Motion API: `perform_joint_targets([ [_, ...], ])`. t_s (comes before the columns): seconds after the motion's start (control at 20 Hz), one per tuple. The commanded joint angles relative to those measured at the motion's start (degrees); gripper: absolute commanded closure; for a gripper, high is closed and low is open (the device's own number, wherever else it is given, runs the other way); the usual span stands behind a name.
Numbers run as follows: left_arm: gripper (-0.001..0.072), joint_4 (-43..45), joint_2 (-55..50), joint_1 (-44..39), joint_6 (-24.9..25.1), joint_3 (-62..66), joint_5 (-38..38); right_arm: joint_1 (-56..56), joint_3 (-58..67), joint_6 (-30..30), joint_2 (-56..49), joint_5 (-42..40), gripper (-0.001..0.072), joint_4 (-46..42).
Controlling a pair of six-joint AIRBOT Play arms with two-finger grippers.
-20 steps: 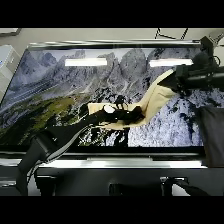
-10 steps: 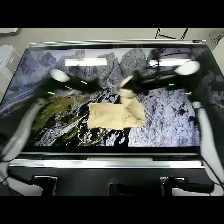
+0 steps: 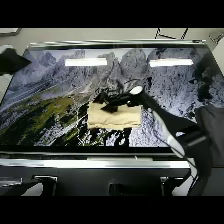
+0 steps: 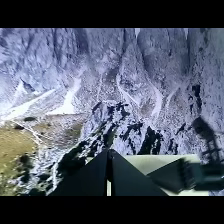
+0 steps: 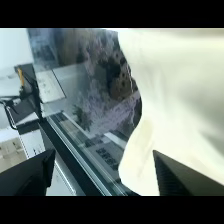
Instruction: Fold the clothes and pants, and hang the long-sleeved shirts on hangers.
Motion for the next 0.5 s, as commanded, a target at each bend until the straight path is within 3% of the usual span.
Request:
perform_joint_targets([
  [0.0,0.0680,0.79,4.55,1.79,1.88,0.04,-2.23,-12.87,0.04,-0.22,5.20,8.90,0.0016,-10.05],
  [0.15,0.0681,0.76,4.61,1.79,1.86,-0.09,-3.26,-25.64,-1.14,9.25,8.68,19.23,0.0019,-35.45],
  [0.2,0.0681,0.76,4.61,1.79,1.84,-0.35,-3.32,-27.80,-3.21,10.38,8.63,21.11,0.0023,-38.34],
  [0.3,0.0680,0.72,4.61,1.77,1.79,-0.90,-3.32,-29.16,-9.79,7.65,8.26,19.32,0.0030,-34.73],
  [0.45,0.0680,0.55,4.55,1.51,0.59,-1.27,-3.37,-27.32,-15.52,-1.97,5.29,14.45,0.0037,-19.63],
])
